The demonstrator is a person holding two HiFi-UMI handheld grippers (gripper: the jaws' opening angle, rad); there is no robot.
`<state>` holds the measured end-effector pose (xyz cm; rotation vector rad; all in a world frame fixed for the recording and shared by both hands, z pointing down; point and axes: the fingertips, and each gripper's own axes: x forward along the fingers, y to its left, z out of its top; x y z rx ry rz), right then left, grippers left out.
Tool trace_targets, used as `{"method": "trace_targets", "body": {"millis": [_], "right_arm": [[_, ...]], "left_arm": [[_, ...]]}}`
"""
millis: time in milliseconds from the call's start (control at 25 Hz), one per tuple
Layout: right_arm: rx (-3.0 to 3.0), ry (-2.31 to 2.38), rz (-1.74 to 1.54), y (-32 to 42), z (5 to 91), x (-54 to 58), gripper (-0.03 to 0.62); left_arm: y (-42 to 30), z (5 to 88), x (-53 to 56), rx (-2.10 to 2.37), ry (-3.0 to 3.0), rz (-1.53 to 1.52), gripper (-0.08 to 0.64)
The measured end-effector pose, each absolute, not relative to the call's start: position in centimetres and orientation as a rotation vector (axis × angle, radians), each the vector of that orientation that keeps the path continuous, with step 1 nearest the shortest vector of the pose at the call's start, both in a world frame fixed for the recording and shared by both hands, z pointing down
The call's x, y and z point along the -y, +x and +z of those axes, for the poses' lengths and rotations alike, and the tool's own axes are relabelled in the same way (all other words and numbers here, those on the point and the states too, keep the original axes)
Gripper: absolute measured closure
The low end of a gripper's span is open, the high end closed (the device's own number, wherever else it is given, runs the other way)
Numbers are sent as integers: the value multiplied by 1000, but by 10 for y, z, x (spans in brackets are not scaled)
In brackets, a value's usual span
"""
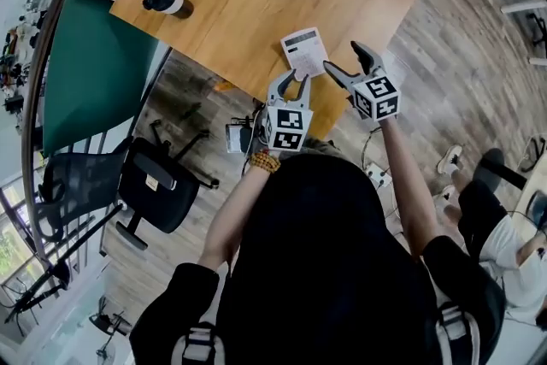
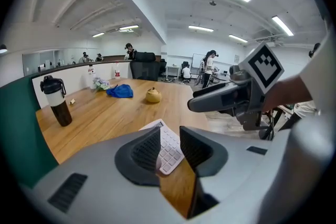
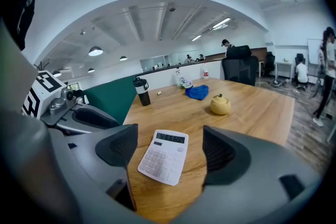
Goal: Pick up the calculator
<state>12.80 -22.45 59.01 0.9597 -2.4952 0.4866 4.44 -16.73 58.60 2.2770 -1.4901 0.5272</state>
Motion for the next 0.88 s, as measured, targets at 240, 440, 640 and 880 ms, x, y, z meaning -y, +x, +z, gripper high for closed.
{"method": "trace_targets", "body": {"millis": [240,440,640,880], "right_arm": [[2457,860,556,114,623,238,190],[2425,857,692,112,647,243,178],[2392,841,765,105,666,250,172],[2347,847,846,96,673,257,169]], "left_arm": [[36,624,175,1484,2188,570,419],[39,646,179,1438,2184,621,407],[45,681,186,1353,2175,707,380],[49,707,186,1268,2140,749,323]]}}
